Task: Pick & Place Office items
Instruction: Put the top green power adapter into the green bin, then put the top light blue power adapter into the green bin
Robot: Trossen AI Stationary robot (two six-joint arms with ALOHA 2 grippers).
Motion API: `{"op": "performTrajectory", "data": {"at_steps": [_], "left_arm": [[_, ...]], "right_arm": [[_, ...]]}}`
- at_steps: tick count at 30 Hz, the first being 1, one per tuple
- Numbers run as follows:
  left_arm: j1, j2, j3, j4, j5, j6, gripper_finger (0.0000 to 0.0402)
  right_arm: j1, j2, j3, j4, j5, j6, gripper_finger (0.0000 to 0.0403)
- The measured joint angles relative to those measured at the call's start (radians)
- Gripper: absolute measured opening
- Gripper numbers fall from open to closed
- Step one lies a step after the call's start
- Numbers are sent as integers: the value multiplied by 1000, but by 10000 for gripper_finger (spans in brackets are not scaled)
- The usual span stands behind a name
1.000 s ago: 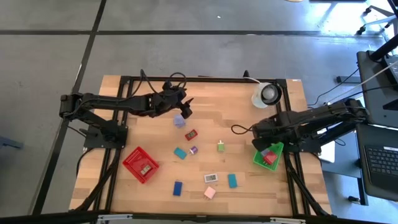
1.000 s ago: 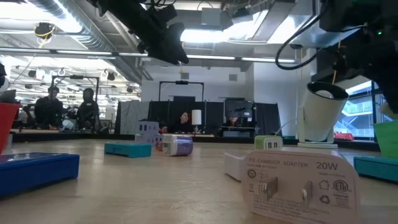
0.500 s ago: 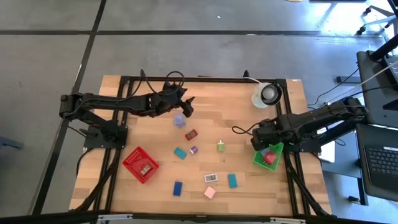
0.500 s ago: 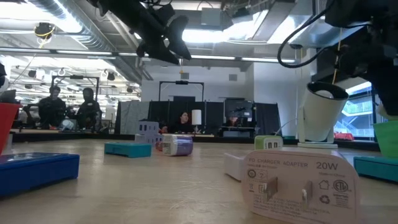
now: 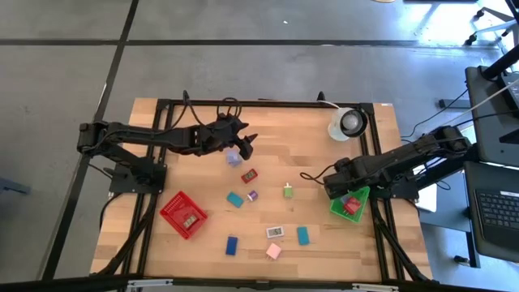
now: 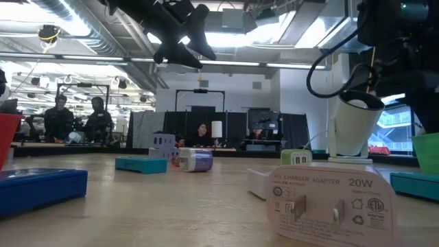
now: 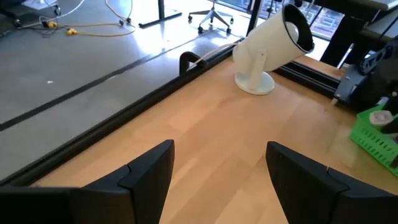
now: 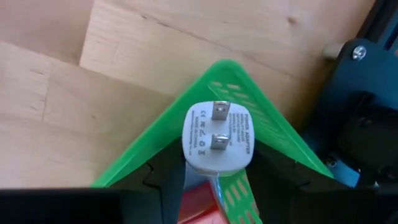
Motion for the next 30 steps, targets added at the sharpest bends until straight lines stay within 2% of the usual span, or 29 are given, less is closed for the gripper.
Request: {"op": "performTrajectory", "data": {"at_steps": [7,12,15,20,22,26,30], "left_arm": [[0,0,0,-27,24,-48,251],[1,0,0,-150,24,-102,251],[1,0,0,-223,29,-83,251],[8,2,0,-322,123,33,254],[23,5,0,-354,165,29,260],[59,24,0,-427,170,-133,276],[91,61,0,-498,149,-490,291]], "right_arm": [[-1,-4,0,-1,38,-27,210],[-2,-4,0,-1,38,-58,257],[-2,-4,1,-4,27,-72,280],[-2,-4,48,-25,13,-118,301],[-2,-4,76,-32,29,-131,303],[-7,-4,136,-32,74,-135,304],[-24,-4,195,-32,140,-135,304]]}}
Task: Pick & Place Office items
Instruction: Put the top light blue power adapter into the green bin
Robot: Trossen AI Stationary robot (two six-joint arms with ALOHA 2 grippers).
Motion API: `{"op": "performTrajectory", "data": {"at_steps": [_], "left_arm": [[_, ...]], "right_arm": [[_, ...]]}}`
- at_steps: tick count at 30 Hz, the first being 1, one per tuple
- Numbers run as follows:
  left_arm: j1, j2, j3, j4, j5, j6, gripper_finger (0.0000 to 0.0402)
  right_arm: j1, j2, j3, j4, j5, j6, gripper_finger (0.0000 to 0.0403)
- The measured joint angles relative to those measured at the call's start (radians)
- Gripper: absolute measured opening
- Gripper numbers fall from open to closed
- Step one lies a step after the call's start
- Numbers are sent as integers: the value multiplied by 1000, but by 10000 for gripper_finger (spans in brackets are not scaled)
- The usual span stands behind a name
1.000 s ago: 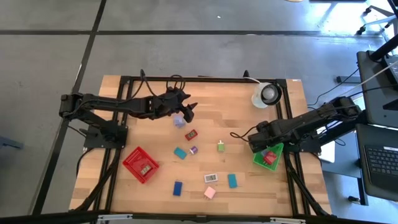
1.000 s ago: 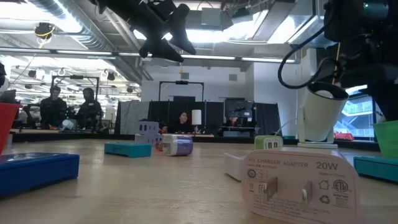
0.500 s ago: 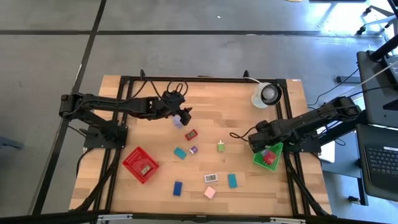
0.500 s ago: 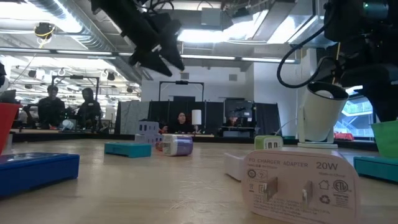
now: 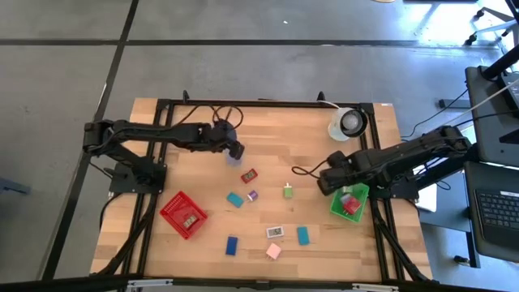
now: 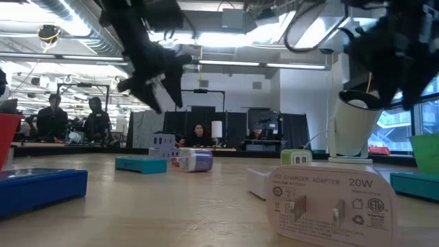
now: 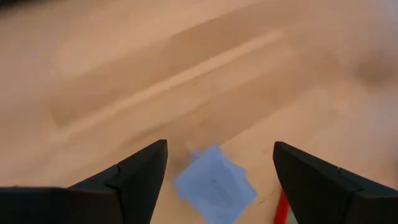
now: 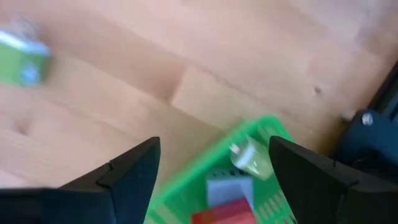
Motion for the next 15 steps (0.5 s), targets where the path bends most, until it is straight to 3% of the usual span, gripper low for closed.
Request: {"op": "performTrajectory", "data": {"at_steps": [5,15], "left_arm": [[10,62,0,-2,8,-239,294],[7,147,0,-7,88,-339,293]], "right_arm": [[-30,0,67,1,94,-22,304],[-137,0,113,60,155,-204,304]]}}
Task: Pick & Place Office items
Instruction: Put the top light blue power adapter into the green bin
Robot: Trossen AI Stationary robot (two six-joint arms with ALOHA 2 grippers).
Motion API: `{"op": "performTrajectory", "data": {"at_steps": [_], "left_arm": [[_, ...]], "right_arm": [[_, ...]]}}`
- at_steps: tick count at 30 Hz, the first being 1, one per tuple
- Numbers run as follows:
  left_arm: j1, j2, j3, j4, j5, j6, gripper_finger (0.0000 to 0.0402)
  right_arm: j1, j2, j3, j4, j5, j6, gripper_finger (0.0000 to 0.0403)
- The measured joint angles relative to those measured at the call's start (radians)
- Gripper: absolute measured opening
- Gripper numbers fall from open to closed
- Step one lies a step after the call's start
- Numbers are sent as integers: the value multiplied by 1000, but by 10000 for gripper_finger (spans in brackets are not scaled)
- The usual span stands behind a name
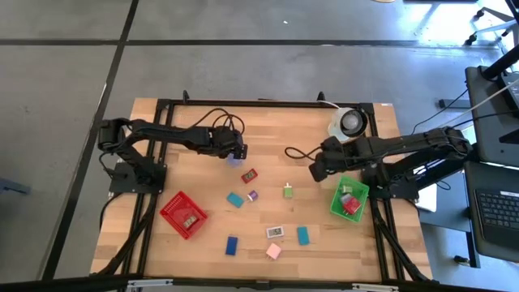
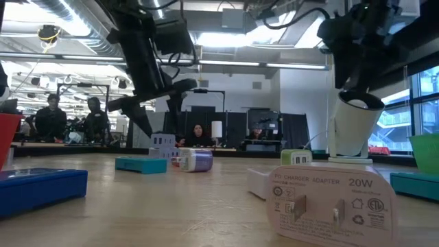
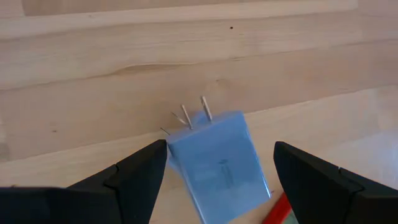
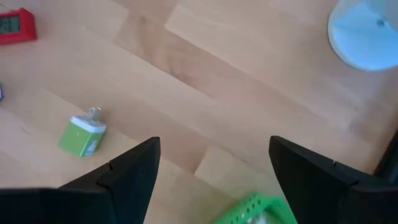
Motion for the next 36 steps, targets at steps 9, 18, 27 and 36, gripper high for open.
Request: {"op": "performTrajectory", "data": {"at_steps": [9,18,27,36], "left_arm": [[0,2,0,-9,-2,-51,292],[-5,2,0,-21,15,-140,292],[-6,2,0,-18,-31,-179,292],[-33,1,0,-7,-85,-219,292]], "right_arm": [[-65,0,0,46,-3,-139,304],[-91,0,0,53,-3,-199,304],[-91,0,0,53,-4,-232,304],[-96,0,0,53,-4,-269,304]]}}
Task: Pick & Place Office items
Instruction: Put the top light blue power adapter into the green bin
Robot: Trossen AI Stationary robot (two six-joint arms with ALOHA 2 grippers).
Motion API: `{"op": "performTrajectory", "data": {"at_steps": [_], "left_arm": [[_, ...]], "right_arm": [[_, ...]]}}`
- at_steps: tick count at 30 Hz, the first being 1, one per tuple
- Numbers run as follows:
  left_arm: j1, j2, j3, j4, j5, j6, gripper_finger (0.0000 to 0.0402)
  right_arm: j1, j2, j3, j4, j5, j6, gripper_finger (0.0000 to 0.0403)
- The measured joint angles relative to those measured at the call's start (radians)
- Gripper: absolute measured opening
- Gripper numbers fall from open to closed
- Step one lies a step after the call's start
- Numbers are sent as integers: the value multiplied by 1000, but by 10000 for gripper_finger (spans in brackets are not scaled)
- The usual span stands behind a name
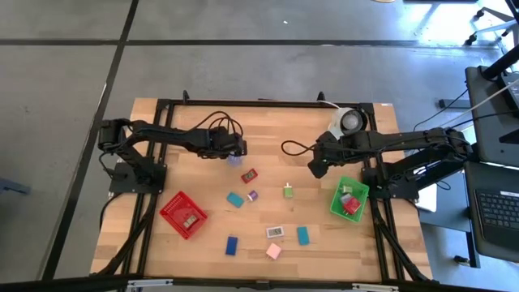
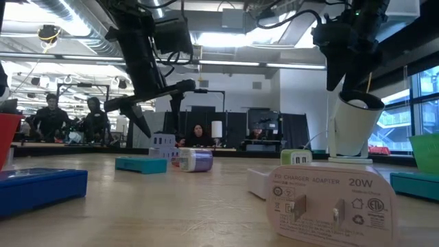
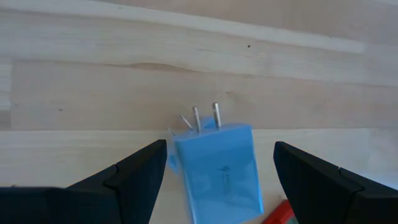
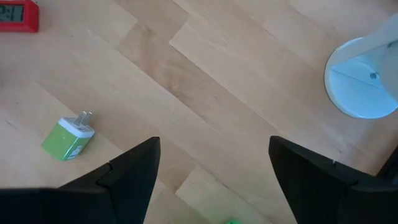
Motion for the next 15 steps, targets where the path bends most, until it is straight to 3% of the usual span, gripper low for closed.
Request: {"op": "performTrajectory", "data": {"at_steps": [15], "left_arm": [[-30,66,0,49,-11,-35,292]], "right_arm": [[-47,0,0,8,-1,-63,304]]}}
